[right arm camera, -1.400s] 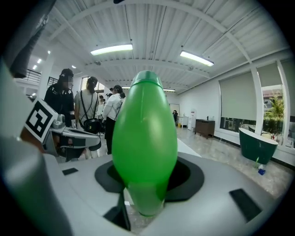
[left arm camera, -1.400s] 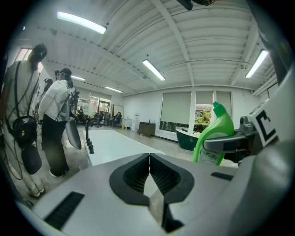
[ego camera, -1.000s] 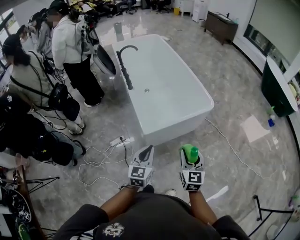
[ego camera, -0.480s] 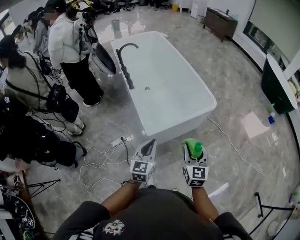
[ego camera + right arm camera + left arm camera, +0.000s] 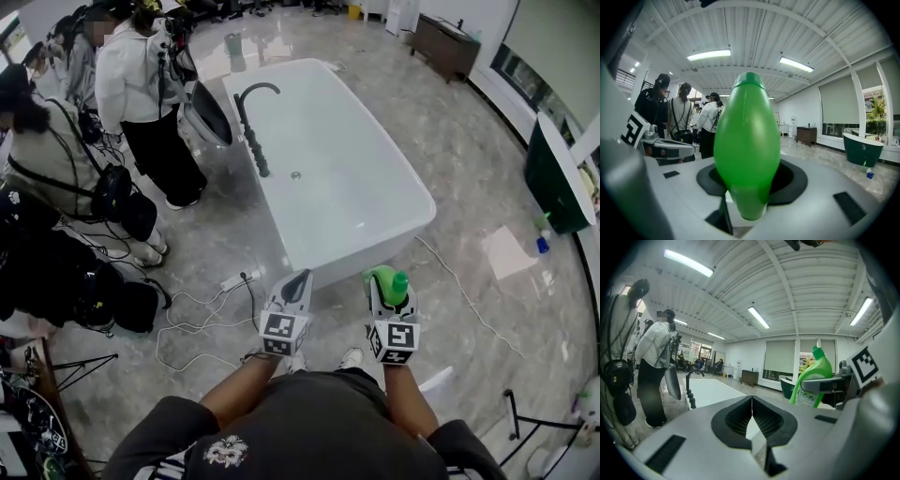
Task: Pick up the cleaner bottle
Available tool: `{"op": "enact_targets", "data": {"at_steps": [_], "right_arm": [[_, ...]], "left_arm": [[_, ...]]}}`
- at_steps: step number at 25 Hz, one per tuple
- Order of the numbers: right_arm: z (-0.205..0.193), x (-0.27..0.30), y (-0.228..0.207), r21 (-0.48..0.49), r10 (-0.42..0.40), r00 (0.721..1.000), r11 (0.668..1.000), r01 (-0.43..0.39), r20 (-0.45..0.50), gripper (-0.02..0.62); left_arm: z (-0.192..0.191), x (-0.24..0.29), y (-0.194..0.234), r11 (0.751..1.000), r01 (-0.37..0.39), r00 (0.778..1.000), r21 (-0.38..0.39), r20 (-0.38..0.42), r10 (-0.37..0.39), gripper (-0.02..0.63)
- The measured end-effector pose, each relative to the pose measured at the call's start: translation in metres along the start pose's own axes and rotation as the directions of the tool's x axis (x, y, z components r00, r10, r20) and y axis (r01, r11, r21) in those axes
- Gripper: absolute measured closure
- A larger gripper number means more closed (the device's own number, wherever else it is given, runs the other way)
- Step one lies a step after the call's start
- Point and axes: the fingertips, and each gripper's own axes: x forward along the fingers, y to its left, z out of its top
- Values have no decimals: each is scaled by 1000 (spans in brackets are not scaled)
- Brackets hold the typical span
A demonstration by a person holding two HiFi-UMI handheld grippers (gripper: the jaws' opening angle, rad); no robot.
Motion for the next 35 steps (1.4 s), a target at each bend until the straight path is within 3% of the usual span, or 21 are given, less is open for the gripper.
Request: {"op": "enact_targets", "data": {"at_steps": [19,35], "right_arm": [[10,16,-45,-35,71,997,997,-69,32,403],[11,26,-48,-44,73,996,997,-70,57,403]], "left_arm": [[12,24,-25,992,-120,993,-36,13,121,600],[10,37,-23,992,-123,992,-21,13,124,600]]}}
